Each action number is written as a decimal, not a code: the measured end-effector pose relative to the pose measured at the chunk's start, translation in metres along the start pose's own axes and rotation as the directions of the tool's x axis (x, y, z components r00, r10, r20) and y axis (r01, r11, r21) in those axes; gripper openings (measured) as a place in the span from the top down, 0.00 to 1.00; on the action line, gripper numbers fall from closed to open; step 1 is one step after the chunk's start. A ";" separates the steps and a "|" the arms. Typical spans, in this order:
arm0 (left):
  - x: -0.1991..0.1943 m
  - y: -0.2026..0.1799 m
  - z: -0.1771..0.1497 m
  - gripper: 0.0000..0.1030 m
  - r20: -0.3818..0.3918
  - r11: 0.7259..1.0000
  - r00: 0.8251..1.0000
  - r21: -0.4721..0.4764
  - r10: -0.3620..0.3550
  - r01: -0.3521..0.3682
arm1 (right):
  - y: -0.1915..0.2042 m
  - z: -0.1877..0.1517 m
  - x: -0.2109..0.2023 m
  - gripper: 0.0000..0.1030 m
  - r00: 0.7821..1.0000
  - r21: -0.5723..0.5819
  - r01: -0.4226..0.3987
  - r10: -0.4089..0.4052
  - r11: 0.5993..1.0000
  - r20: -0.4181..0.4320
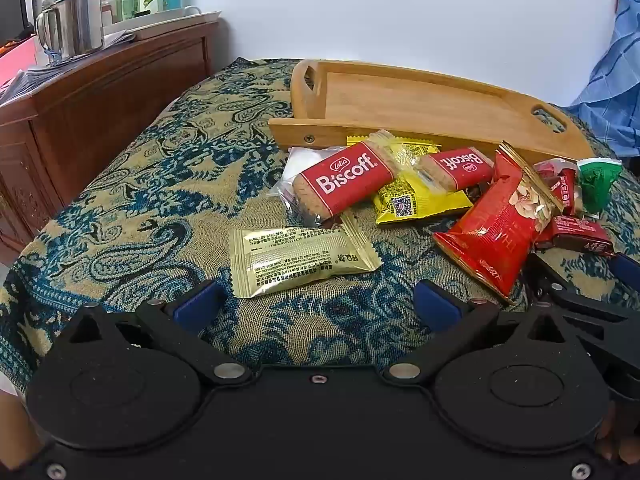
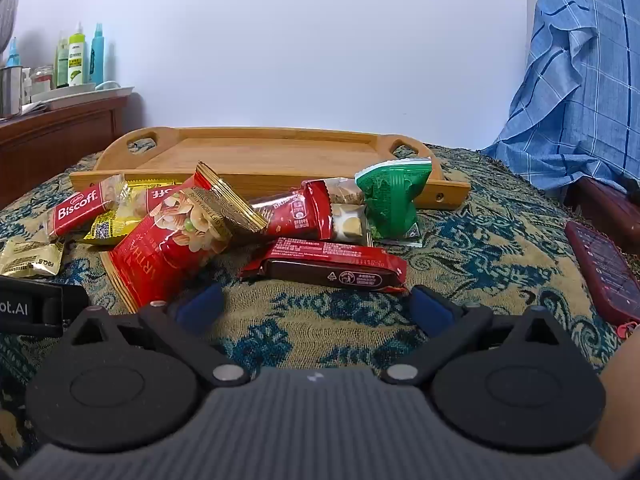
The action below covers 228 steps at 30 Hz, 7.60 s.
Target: Organize snacks
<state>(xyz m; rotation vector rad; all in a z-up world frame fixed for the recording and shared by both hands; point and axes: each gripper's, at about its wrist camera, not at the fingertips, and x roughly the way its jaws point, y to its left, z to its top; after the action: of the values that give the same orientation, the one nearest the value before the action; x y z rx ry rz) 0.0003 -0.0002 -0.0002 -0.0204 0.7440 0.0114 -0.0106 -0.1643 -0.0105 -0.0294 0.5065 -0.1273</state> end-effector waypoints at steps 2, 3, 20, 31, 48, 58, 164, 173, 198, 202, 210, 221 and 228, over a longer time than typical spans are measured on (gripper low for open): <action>0.000 0.000 0.000 0.00 -0.005 1.000 1.000 -0.003 -0.003 0.003 | 0.000 0.000 0.000 0.00 1.000 0.002 -0.001 0.001 1.000 0.001; 0.000 0.000 0.000 0.00 -0.003 1.000 1.000 -0.003 -0.003 0.003 | 0.000 0.000 0.000 0.00 1.000 -0.002 0.001 -0.001 1.000 0.004; -0.001 -0.001 -0.001 0.00 0.002 1.000 1.000 -0.001 -0.003 0.003 | 0.001 -0.001 -0.001 0.00 1.000 -0.004 0.002 -0.002 1.000 0.005; -0.001 -0.001 0.000 0.00 0.002 1.000 1.000 -0.001 -0.001 0.001 | 0.001 -0.001 -0.001 0.00 1.000 -0.004 0.003 -0.003 1.000 0.006; -0.001 -0.001 0.000 0.00 0.003 1.000 1.000 -0.001 -0.002 0.002 | 0.001 0.000 -0.001 0.00 1.000 -0.004 0.003 -0.003 1.000 0.006; -0.002 -0.001 0.000 0.00 0.003 1.000 1.000 0.000 -0.002 0.002 | 0.001 0.000 -0.001 0.00 1.000 -0.004 0.003 -0.003 1.000 0.007; -0.008 -0.007 0.007 0.49 0.126 0.996 0.991 0.080 -0.039 0.029 | -0.012 0.017 0.000 0.35 0.999 0.031 -0.036 0.036 0.999 -0.016; -0.039 -0.011 0.024 0.49 0.196 0.996 0.979 0.076 -0.055 0.041 | -0.021 0.026 -0.019 0.35 0.998 0.056 -0.052 0.051 0.997 0.027; 0.044 -0.072 0.151 0.50 0.099 0.994 0.990 0.064 -0.096 0.090 | -0.057 0.130 0.075 0.35 0.994 0.083 -0.108 0.110 0.991 -0.018; 0.061 -0.078 0.157 0.50 0.074 0.995 0.993 0.060 -0.089 0.085 | -0.061 0.134 0.089 0.35 0.992 0.083 -0.117 0.121 0.990 -0.043; 0.087 -0.091 0.165 0.50 0.039 0.995 0.997 0.074 -0.072 0.069 | -0.062 0.138 0.112 0.35 0.984 0.096 -0.130 0.140 0.987 -0.111; 0.109 -0.095 0.164 0.50 -0.002 0.996 0.999 0.077 -0.050 0.050 | -0.060 0.136 0.131 0.35 0.974 0.087 -0.118 0.132 0.989 -0.182; 0.117 -0.098 0.161 0.49 -0.024 0.995 0.999 0.092 -0.038 0.040 | -0.058 0.135 0.138 0.35 0.970 0.076 -0.109 0.123 0.991 -0.208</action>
<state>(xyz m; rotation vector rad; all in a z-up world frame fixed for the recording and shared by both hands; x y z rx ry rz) 0.1970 -0.0940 0.0399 0.0535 0.7653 -0.0603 0.1683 -0.2404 0.0446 0.0770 0.7161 -0.0317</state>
